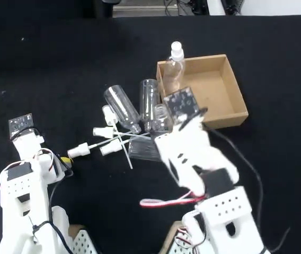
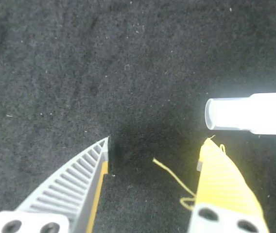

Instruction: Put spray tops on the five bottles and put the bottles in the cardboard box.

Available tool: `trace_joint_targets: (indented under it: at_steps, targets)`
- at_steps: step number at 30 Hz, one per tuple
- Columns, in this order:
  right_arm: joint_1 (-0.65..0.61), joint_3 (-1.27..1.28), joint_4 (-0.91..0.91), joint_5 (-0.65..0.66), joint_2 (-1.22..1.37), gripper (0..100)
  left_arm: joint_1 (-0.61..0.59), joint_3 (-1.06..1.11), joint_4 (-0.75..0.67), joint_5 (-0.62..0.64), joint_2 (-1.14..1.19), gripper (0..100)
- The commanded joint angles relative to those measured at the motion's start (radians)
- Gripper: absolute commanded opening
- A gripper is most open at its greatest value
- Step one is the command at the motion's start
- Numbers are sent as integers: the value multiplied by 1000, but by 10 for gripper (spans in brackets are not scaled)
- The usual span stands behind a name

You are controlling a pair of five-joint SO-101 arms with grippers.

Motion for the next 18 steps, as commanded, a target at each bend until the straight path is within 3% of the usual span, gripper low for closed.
trace_joint_targets:
  at_steps: [1,9,18]
  targets:
    - [-25,82,-91,-18,-125,11,18,-12,-17,8,-20,292]
    - [-20,289,-121,-18,-440,11,87,-47,-5,9,-21,292]
    - [-18,386,2,-11,-704,11,197,-352,249,9,-9,295]
